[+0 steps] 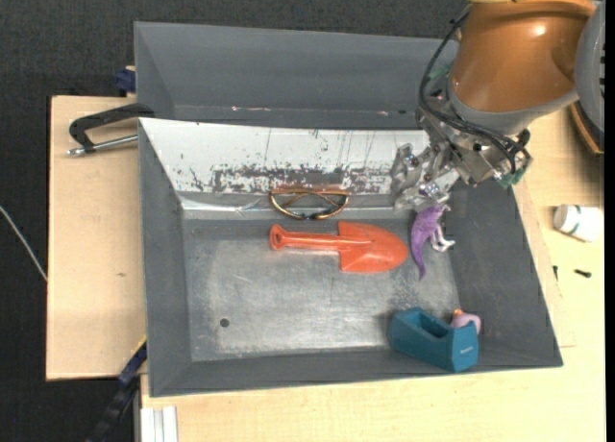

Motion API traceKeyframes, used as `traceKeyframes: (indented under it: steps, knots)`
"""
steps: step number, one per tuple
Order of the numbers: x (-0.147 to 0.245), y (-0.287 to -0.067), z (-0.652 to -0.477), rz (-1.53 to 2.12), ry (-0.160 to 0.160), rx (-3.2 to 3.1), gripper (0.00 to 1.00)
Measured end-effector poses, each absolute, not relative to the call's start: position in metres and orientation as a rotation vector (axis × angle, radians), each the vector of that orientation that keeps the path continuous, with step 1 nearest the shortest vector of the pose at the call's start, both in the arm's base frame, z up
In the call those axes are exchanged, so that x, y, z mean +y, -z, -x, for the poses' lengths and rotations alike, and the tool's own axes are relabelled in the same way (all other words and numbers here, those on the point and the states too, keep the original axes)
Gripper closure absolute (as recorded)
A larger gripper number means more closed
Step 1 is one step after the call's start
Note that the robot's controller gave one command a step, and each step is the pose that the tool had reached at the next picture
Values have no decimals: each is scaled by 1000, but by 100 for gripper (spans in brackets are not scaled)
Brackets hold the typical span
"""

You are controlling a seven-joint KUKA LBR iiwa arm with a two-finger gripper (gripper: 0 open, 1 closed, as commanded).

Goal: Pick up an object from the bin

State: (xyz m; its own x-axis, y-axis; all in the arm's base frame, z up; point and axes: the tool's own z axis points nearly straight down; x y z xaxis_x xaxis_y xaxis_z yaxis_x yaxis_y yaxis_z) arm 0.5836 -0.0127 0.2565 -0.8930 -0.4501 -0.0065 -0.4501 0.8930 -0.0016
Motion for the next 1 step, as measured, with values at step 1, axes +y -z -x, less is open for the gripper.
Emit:
traceKeyframes:
  steps: [1]
  knots:
    - [34, -139, -531, 1010, -1, 2972, 0]
